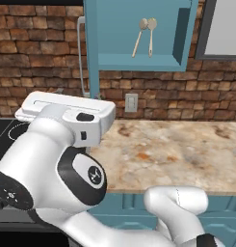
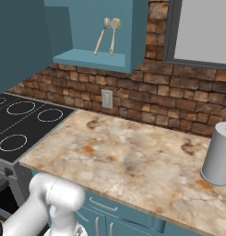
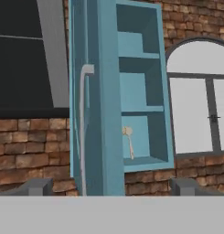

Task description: Pick up the dish brush and dish brush from the sink, and place them back in the cabinet, and close the cabinet door.

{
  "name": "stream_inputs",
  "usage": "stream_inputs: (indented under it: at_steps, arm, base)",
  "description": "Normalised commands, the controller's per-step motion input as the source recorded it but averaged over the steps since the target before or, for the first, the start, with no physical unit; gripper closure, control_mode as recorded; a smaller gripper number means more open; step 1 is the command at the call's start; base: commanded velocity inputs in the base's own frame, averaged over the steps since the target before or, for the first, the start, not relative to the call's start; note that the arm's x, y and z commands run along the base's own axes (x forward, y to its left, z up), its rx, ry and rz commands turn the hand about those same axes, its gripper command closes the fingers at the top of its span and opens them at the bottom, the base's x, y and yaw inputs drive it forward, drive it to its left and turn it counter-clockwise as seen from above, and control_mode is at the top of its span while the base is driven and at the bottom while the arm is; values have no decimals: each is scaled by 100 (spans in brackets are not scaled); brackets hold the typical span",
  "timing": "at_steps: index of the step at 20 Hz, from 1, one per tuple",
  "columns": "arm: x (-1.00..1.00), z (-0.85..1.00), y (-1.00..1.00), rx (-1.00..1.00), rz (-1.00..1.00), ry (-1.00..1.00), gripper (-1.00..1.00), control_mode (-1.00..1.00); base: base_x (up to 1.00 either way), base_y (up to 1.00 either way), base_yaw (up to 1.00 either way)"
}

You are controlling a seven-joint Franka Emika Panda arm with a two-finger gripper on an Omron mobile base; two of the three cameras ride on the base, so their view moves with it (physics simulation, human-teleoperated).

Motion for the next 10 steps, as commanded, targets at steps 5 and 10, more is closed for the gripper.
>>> stream_inputs:
  at_steps: [5, 10]
  arm:
    - [28, -7, 0, 0, -9, -3, -100, -100]
    - [28, -6, 0, 0, -8, -2, -100, -100]
  base:
    - [0, 0, 0]
    - [0, 0, 0]
